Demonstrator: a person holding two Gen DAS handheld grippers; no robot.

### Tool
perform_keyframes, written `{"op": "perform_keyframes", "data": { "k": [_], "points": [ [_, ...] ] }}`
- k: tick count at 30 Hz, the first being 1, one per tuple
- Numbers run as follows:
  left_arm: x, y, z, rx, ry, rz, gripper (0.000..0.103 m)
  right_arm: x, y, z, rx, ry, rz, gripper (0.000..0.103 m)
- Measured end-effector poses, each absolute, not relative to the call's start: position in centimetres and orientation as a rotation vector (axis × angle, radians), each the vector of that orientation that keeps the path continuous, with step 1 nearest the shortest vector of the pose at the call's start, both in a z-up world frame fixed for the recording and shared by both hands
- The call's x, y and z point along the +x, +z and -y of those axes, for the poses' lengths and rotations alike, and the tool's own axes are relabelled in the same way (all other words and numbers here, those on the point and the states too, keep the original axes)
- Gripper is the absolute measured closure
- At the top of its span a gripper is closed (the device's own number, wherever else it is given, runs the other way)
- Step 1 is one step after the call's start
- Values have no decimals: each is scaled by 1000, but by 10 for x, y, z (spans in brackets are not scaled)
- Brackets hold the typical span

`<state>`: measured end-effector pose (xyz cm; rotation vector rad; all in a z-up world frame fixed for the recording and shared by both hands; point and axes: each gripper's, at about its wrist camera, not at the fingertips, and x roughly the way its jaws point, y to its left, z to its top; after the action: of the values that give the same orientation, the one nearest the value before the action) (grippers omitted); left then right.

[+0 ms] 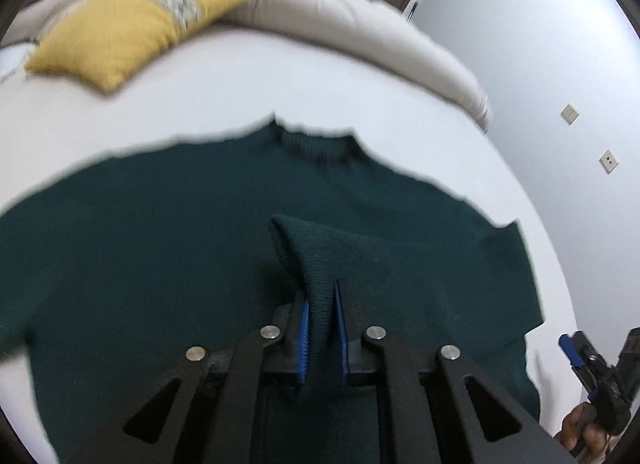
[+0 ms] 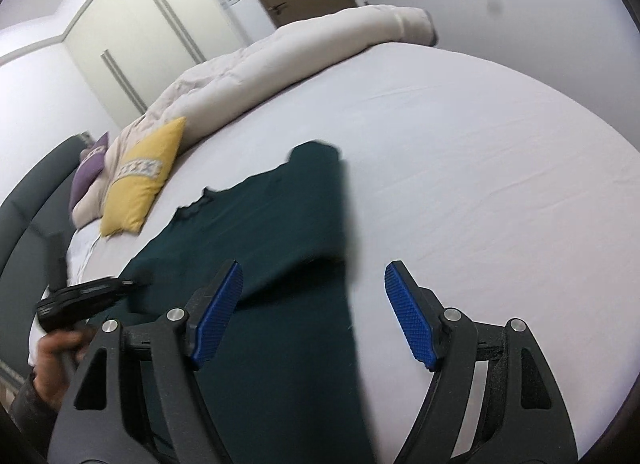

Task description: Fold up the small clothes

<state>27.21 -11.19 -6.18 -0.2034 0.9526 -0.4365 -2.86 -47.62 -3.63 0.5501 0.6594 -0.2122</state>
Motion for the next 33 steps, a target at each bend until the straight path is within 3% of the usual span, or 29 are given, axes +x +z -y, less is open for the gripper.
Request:
{"op": "perform_keyframes", "data": {
  "k": [4,11,14,16,18,21,33],
  "points": [
    [281,-48,84,-234,-390,-877,91,-21,-34,493,541,-264,-674,31],
    [299,-106,61,-222,-338,-997,90,46,-48,506,552,-254,-768,33],
    [297,-105,59,-220,-341,-983,90,74,-67,506,534,-257,-860,46],
    [297,-101,59,-201,-350,-975,90,86,-79,499,513,-231,-916,62],
    [298,-100,59,-199,-357,-971,91,92,-84,486,445,-219,-943,84],
    [299,-95,59,-201,-359,-944,91,93,-80,479,367,-231,-946,95],
    [311,-108,58,-193,-344,-899,93,78,-94,486,430,-254,-891,95]
  ]
}}
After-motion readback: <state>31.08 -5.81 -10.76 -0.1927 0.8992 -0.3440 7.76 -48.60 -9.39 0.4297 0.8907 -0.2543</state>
